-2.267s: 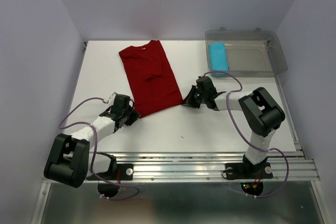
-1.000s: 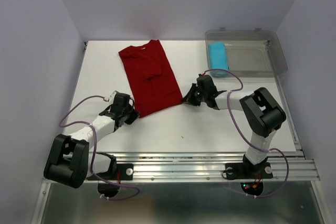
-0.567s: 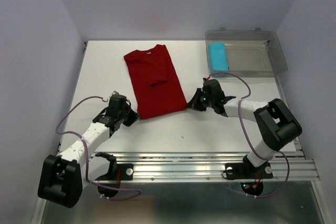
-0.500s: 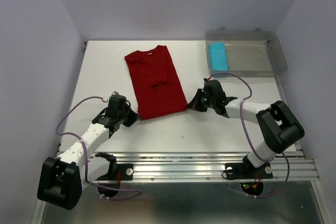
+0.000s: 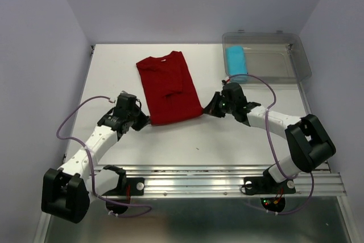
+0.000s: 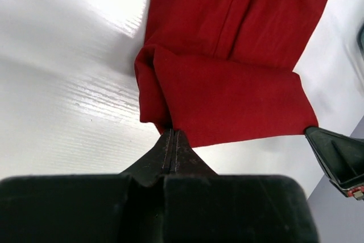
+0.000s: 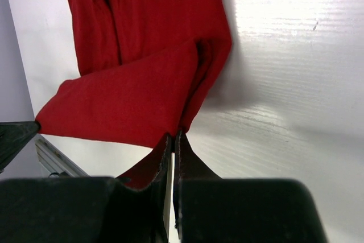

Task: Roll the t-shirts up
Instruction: Roll the T-shirt to the center of the board.

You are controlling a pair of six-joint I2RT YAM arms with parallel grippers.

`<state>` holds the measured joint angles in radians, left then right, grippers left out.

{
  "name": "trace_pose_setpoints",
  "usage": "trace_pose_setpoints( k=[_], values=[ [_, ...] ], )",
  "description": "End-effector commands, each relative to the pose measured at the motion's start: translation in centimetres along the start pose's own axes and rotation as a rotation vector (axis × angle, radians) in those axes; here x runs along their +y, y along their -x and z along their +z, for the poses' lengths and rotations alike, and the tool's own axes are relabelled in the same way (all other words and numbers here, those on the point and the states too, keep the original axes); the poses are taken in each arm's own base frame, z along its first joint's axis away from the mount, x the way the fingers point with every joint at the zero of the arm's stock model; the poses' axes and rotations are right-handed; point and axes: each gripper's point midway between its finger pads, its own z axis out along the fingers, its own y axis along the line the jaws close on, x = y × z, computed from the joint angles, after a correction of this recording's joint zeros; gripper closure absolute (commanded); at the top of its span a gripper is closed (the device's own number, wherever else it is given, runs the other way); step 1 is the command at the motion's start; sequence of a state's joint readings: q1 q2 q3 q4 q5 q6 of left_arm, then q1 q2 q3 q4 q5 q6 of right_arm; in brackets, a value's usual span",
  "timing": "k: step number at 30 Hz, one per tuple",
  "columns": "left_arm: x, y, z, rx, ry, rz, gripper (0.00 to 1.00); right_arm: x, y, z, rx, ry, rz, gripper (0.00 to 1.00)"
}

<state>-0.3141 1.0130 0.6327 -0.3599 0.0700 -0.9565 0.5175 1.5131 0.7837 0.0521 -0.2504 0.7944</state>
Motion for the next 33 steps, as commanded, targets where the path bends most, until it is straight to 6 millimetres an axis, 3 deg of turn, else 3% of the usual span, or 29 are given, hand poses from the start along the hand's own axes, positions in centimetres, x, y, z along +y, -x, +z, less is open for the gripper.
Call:
trace_pose_setpoints(
  k=[1,17,33],
  values=[
    [-0.5,0.9,0.2,-0.011,0.035,0.035,1.00,1.9,3.1,0.0,-0.081,0.020,-0.043,0.99],
    [-2.8,3.4,2.5,-0.009,0.071,0.069,1.00,3.2,6.0,3.0,-0.107,0.008,-0.063,0.99],
    [-2.8,7.1,5.8,-0.035,0.119,0.063,1.00,3.1,9.0,6.3,-0.125,-0.006,-0.039,0.99]
  ],
)
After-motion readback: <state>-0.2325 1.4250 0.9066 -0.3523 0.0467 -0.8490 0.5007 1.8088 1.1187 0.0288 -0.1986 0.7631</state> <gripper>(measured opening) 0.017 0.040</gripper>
